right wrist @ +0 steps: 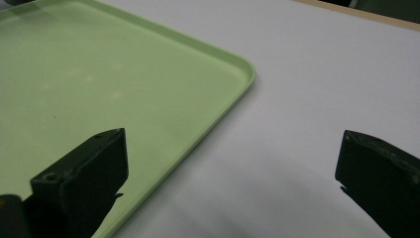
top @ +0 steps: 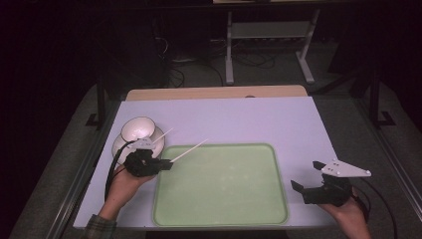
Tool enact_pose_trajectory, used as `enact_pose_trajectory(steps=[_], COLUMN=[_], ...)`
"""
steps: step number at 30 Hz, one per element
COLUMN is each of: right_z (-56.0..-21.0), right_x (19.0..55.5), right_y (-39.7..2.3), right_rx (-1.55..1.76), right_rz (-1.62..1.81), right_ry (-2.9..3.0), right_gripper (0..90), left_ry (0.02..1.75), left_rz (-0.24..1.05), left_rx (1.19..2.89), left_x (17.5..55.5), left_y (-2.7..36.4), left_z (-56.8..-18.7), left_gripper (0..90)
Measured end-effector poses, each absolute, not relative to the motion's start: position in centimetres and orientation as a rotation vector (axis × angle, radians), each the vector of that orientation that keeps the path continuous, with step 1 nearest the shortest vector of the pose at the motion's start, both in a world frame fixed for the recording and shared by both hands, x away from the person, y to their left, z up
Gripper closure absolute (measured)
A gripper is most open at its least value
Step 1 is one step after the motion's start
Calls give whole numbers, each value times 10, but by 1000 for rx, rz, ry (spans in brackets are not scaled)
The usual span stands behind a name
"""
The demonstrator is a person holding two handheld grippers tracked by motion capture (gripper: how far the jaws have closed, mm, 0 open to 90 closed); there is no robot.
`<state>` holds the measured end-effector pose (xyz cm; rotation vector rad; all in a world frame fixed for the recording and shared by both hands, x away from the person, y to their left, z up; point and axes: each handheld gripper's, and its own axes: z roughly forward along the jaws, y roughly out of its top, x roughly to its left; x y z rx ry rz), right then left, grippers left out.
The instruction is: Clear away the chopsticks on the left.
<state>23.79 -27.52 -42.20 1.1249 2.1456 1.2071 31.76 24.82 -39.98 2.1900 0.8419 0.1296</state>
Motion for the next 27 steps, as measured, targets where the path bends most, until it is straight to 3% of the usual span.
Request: enact_pose_trajectory(steps=[27], right_z=[-422], right_x=[238], right_y=[-275], right_rx=[1120], right_rz=[1204], right_ry=[2144], right_gripper=[0], left_ry=[844], left_rz=[123], left_rx=[2317], left_x=[321], left_y=[194], left_z=[-423], left_gripper=[836])
